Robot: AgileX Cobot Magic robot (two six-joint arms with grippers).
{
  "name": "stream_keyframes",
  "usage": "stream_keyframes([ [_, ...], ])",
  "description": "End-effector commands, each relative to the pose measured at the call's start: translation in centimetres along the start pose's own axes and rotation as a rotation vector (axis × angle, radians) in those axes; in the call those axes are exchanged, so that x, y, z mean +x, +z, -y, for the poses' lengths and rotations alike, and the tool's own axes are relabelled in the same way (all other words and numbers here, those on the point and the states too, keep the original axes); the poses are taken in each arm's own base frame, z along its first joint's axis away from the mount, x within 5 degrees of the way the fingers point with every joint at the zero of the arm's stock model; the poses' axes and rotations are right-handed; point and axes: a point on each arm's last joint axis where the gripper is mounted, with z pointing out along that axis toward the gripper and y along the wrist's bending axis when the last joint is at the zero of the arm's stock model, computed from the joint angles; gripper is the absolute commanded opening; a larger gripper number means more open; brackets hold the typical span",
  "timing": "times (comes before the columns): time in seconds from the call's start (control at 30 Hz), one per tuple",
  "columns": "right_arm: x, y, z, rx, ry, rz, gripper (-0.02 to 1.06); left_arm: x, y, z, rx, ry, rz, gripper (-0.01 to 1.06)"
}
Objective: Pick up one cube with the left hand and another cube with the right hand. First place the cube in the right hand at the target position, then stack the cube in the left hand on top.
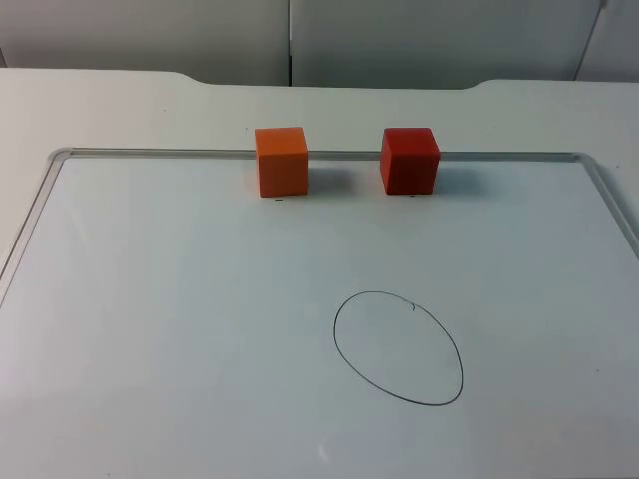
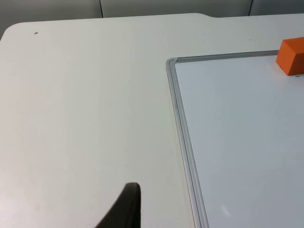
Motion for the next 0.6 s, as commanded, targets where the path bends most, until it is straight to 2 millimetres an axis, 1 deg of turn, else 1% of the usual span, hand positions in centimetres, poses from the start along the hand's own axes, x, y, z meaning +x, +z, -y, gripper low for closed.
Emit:
stream_keyframes([
  [0.0,0.0,1.4,-0.2,0.012,0.007,-0.001,1.03,0.1,0.1,0.0,-0.004,-0.001,0.005,0.99],
  [0.1,0.6,4.5,-0.1,0.024,0.017,-0.048,1.03,0.1,0.1,0.0,-0.004,-0.001,0.005,0.99],
  [0.13,0.6,4.5,-0.1,0.024,0.017,-0.048,1.03,0.1,0.1,0.0,-0.004,-0.001,0.005,0.99],
  [0.2,1.1,6.9,0.0,0.035,0.037,-0.072,1.03,0.1,0.1,0.0,-0.004,-0.001,0.005,0.99],
  [0.27,1.5,8.7,0.1,0.052,0.064,-0.083,1.03,0.1,0.1,0.0,-0.004,-0.001,0.005,0.99],
  [0.3,1.5,8.7,0.1,0.052,0.064,-0.083,1.03,0.1,0.1,0.0,-0.004,-0.001,0.005,0.99],
  [0.47,2.1,11.6,0.3,0.072,0.101,-0.075,1.03,0.1,0.1,0.0,-0.004,-0.001,0.005,0.99],
  [0.53,2.2,11.8,0.3,0.071,0.105,-0.075,1.03,0.1,0.1,0.0,-0.004,-0.001,0.005,0.99],
  [0.57,2.4,12.4,0.3,0.073,0.119,-0.08,1.03,0.1,0.1,0.0,-0.004,-0.001,0.005,0.99],
])
